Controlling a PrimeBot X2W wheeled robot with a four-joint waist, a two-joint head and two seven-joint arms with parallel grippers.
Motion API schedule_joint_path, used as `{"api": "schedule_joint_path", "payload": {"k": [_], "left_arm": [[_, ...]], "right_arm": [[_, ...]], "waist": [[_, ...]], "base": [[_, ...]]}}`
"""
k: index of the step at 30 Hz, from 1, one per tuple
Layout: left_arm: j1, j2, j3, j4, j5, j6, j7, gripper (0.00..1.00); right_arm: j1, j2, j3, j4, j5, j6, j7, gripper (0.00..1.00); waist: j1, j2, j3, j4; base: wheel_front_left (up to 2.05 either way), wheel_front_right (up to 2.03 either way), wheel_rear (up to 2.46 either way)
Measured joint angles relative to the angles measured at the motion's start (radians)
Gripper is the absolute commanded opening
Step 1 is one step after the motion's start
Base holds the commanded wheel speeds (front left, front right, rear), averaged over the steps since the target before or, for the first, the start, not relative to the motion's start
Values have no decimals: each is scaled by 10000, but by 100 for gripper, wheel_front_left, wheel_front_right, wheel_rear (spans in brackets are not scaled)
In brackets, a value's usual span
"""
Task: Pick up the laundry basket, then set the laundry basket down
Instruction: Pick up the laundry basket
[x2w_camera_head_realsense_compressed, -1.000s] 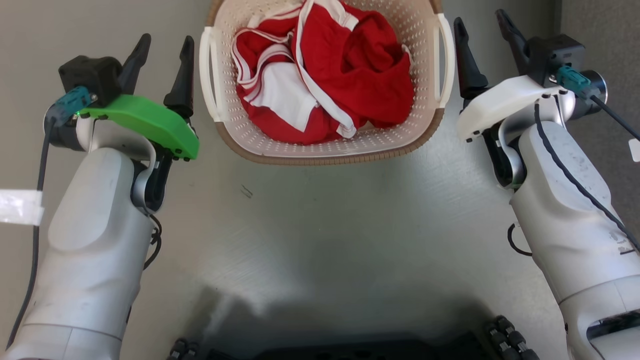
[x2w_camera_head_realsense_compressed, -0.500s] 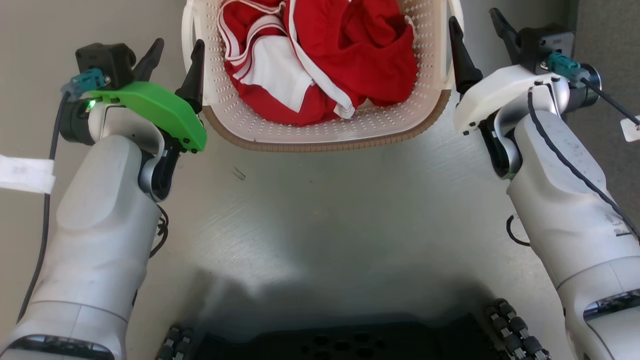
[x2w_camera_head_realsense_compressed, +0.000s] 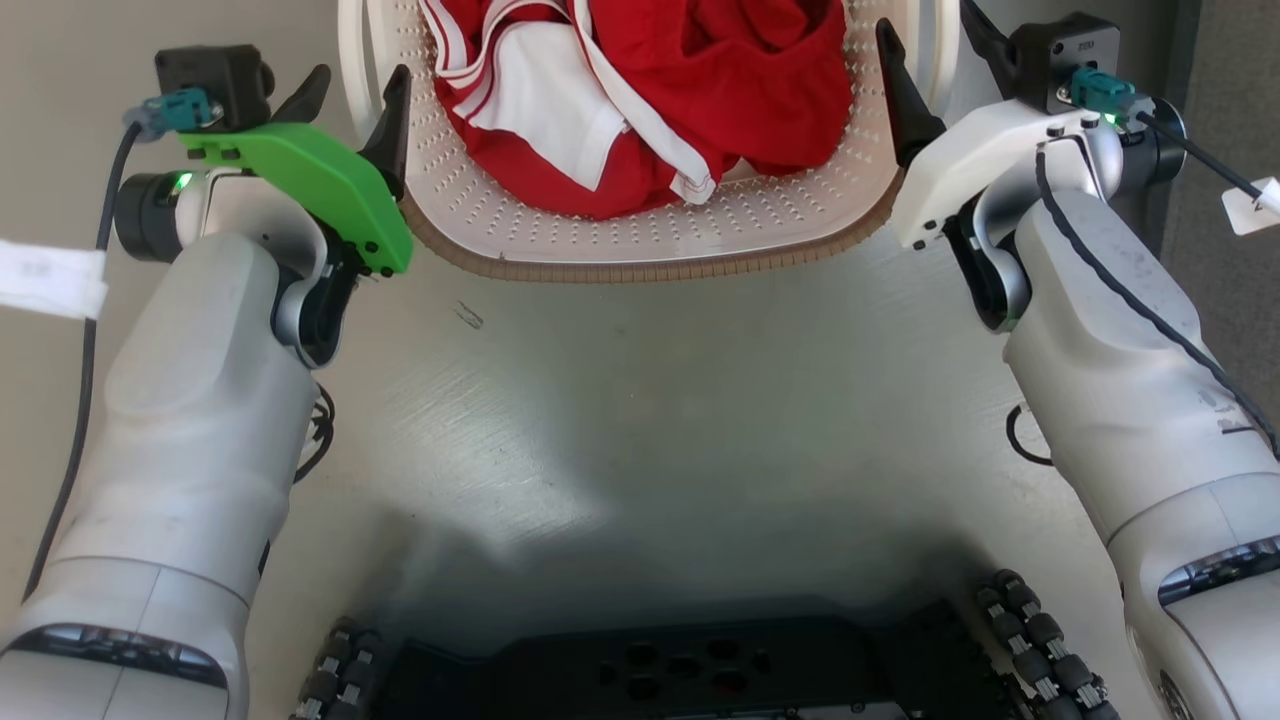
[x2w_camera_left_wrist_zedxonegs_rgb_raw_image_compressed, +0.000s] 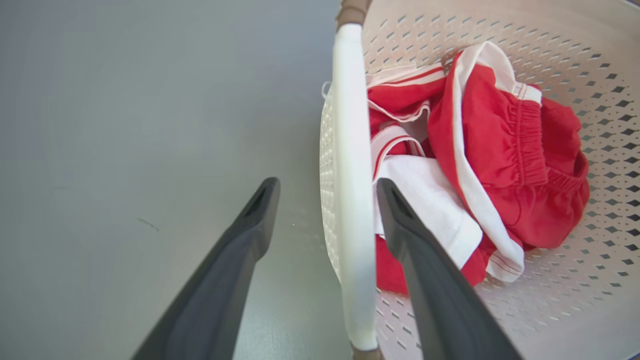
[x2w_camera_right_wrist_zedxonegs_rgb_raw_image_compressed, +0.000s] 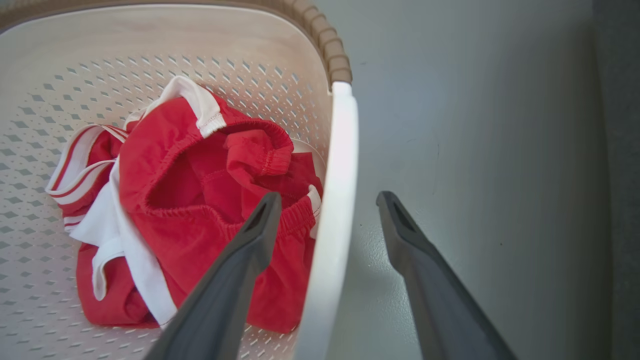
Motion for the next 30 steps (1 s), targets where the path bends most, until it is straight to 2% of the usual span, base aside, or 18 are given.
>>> {"api": "schedule_joint_path", "payload": {"k": [14,15,16,19,30], "left_arm": [[-795,12,-347,757,-464,-2,274,100],[-843,13,-364,874,-477,-2,286,100],[-880,21,-399,930,-510,-2,303,0],[-922,-71,-562,961,-558,-100,453,0],[-998,-293,-855,1580,-708,-111,345,0]], "right_arm": [[-541,23,105,690,119,84,-4,100],[-546,23,121,756,146,92,-4,87],[-566,21,217,895,184,199,35,0],[-580,153,326,1116,293,337,174,0],[-726,320,336,1680,552,347,176,0]], "waist": [[0,0,352,0],[0,0,357,2],[0,0,361,5],[0,0,362,4],[0,0,27,0]], "base": [[0,0,0],[0,0,0],[0,0,0],[0,0,0],[0,0,0]]}}
